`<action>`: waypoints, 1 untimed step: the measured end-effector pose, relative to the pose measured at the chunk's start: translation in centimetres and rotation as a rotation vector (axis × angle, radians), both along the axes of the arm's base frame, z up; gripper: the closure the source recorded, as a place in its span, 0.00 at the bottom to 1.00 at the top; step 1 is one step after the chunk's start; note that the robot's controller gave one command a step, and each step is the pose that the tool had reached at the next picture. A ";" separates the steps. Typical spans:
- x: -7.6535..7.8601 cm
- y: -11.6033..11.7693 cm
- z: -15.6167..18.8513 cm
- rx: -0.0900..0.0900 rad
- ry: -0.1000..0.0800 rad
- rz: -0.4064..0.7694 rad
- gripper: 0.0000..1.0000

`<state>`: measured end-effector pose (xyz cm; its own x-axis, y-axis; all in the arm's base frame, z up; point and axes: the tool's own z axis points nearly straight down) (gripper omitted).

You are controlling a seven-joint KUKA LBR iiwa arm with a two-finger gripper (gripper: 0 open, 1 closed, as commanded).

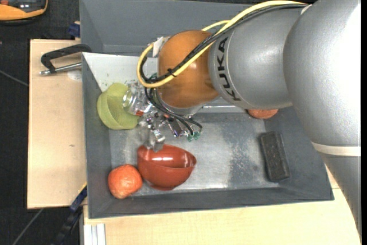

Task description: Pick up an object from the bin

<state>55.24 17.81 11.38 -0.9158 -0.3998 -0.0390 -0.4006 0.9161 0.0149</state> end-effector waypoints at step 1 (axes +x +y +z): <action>-0.1 0.0 -0.1 -0.001 0.003 0.000 0.00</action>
Offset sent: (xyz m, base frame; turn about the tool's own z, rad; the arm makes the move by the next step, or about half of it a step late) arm 0.0000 0.0000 0.0000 0.0000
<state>55.14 17.80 11.26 -0.9158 -0.4001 -0.0355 -0.4008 0.9160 0.0153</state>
